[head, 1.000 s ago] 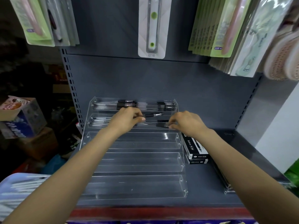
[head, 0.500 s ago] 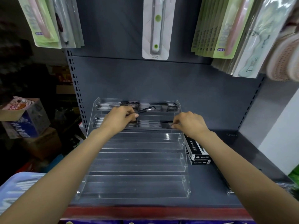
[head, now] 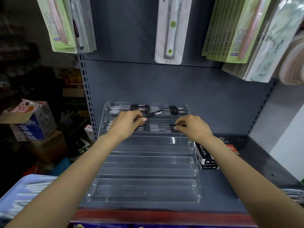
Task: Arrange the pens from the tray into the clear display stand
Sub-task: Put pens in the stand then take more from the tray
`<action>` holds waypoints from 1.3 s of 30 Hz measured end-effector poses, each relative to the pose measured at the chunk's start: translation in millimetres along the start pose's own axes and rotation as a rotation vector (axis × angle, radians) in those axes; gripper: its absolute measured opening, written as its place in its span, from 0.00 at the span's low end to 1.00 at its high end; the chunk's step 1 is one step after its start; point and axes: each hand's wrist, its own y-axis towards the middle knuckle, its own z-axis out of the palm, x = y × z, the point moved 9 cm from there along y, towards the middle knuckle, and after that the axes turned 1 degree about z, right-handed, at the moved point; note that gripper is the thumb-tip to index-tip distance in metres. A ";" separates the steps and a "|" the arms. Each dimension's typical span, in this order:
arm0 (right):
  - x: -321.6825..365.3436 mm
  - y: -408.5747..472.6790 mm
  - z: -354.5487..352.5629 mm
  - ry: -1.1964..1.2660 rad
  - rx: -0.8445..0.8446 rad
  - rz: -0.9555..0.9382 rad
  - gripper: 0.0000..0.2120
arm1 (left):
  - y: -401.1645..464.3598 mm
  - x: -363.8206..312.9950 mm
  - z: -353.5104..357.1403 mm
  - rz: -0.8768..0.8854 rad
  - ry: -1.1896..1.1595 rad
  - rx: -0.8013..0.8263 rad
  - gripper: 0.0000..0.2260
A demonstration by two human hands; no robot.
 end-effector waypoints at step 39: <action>54.3 -20.2 10.3 0.065 -0.120 -0.198 0.13 | -23.7 -17.3 -11.4 0.146 -0.019 -0.047 0.12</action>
